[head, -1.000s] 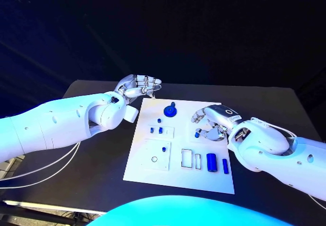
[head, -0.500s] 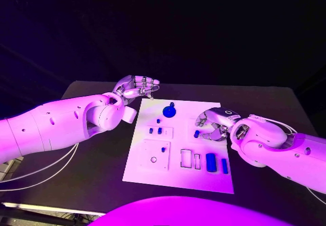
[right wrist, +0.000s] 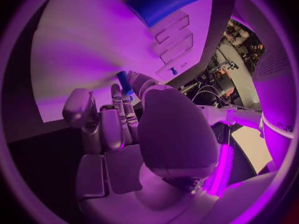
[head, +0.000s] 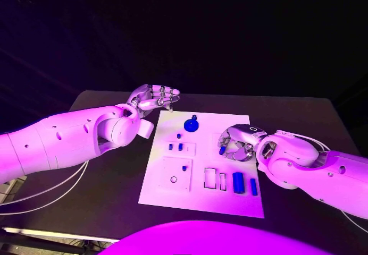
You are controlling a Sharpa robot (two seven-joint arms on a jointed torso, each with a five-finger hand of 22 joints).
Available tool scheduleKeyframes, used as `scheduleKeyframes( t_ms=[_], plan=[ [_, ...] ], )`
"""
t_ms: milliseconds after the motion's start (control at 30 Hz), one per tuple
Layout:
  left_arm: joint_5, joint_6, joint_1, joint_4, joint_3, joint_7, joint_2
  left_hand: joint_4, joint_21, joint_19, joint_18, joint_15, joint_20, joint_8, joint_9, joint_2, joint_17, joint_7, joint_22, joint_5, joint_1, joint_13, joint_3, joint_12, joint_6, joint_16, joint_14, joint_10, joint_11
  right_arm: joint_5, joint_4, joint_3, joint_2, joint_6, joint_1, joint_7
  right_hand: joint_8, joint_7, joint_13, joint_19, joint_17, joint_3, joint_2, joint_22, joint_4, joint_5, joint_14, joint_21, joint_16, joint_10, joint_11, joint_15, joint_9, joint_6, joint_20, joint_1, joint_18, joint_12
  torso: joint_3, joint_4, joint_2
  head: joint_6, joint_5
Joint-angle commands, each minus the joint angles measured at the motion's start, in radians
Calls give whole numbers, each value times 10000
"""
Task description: Assemble the parts on the task board
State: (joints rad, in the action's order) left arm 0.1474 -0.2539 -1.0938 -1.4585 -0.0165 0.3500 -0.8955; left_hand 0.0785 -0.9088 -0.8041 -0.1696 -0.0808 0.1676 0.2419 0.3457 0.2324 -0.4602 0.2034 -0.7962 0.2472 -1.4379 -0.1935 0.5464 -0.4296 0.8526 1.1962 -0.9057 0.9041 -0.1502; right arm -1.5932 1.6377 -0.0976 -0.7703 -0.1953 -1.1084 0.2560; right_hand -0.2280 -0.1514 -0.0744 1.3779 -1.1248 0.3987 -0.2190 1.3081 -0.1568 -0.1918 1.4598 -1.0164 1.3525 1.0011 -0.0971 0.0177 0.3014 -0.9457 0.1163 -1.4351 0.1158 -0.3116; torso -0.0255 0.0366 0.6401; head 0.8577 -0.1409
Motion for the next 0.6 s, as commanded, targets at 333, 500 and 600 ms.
scheduleKeyframes(
  t_ms=[333,500,600],
  plan=[
    [-47,125,-11,-11,-8,31,7,4,76,26,-127,21,64,42,19,-73,14,26,20,11,-13,-7,-54,-64,-69,-41,72,-76,30,43,-73,-10,66,133,33,39,-54,121,-29,264,-196,1173,203,1189,-131,612,259,-526,168,986,211,-205,120,-409,-143,-141,-252,-106,-10,11,-1,43,-20],
    [-47,137,-11,-11,-8,39,9,4,76,26,-127,21,64,42,19,-73,14,26,20,11,-13,-7,-54,-64,-69,-41,72,-76,30,-196,-101,-15,98,181,59,161,-435,304,-251,325,-237,1676,480,1299,268,976,280,-681,198,1690,457,-402,377,-995,-309,-395,-273,-379,-8,14,-6,48,-17],
    [-47,137,-11,-10,-8,42,11,4,76,26,-127,21,64,42,19,-73,14,26,20,11,-13,-7,-54,-64,-69,-41,72,-76,30,-192,-101,-17,114,93,70,190,-623,396,-380,356,-207,1969,680,1361,384,1259,279,-771,179,1953,557,-493,558,-1132,-400,-352,-291,-481,-9,6,-8,32,-3]
  ],
)
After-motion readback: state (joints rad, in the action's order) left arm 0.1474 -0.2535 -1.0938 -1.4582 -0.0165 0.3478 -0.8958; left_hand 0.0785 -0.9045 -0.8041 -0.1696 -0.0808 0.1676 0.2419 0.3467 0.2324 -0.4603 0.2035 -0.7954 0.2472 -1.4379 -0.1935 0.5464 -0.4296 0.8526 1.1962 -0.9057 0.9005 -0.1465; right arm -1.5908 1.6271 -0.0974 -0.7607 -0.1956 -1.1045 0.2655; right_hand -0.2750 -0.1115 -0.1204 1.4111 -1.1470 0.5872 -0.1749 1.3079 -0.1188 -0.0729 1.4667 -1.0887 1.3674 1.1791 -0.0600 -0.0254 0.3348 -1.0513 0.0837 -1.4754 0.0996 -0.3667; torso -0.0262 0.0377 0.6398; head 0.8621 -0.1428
